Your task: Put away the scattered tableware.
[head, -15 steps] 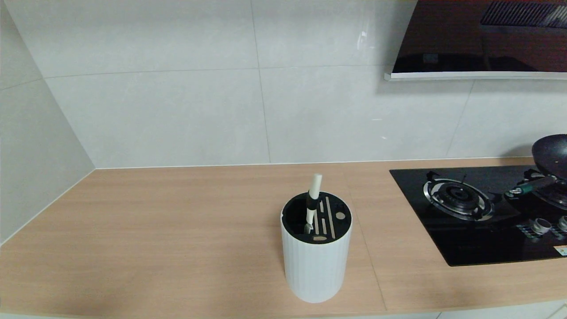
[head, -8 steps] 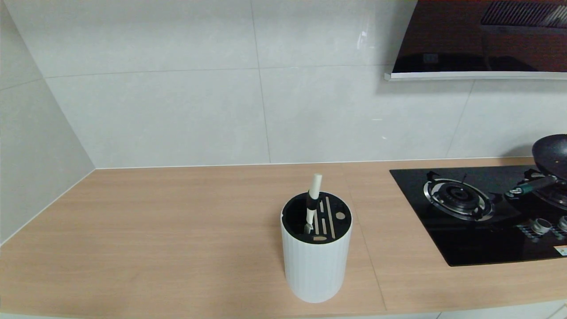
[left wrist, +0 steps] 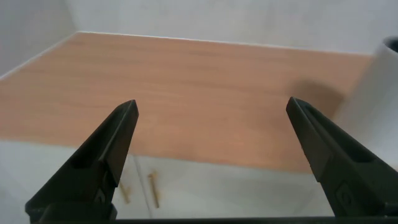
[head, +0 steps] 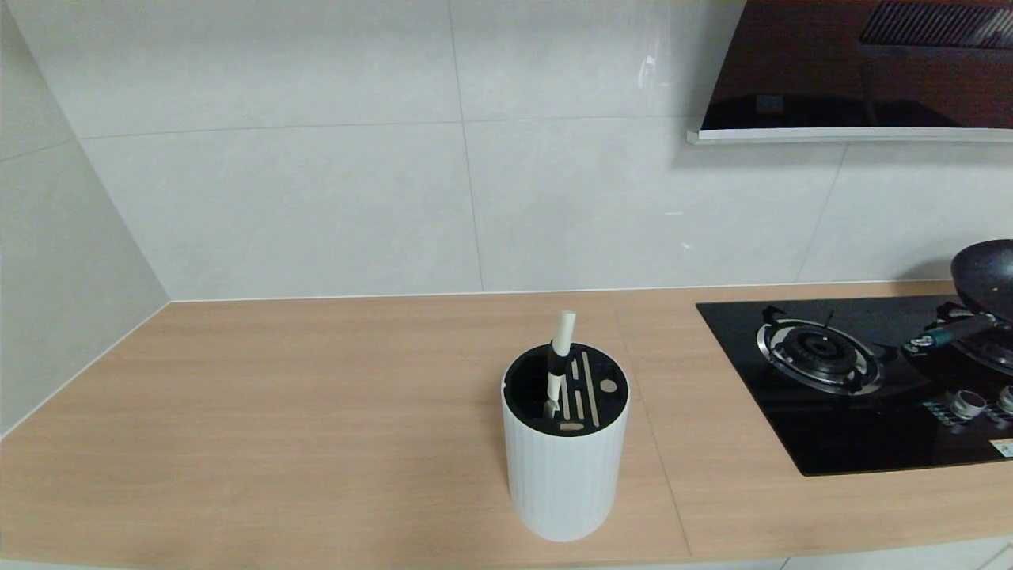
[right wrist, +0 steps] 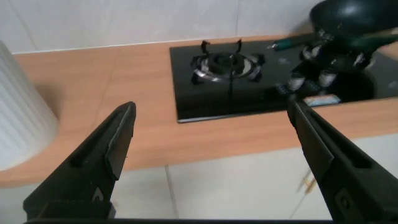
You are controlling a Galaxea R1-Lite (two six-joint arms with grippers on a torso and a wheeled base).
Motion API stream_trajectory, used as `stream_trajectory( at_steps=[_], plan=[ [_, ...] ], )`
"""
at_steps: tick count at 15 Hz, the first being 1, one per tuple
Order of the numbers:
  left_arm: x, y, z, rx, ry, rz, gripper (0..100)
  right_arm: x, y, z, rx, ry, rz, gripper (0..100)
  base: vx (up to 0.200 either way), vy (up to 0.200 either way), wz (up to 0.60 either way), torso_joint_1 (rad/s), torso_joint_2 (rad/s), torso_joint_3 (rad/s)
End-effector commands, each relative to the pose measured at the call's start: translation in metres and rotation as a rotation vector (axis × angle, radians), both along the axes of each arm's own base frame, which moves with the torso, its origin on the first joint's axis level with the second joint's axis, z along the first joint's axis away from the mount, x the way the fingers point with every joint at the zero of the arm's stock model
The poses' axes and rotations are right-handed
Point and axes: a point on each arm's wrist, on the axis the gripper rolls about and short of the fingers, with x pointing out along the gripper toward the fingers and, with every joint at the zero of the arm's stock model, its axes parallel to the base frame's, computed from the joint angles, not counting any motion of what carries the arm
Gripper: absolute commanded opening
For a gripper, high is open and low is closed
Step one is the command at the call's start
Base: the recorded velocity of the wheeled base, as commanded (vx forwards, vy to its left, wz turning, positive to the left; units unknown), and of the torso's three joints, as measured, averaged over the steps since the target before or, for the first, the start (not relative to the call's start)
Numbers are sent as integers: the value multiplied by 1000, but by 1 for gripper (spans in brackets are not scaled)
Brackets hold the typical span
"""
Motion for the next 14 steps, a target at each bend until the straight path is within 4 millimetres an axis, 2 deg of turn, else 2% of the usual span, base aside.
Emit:
stream_trajectory(
  at_steps=[1,6,14],
  plan=[
    [1,-1,-3,15,14,-36,100,1,0,-2,-12,9,2,100,0,0,0,0,0,0],
    [1,-3,-7,99,53,-122,100,1,1,-1,-21,9,36,100,0,0,0,0,0,0],
    [1,-3,-7,75,51,-123,100,2,3,-2,-79,33,135,100,0,0,0,0,0,0]
  ],
)
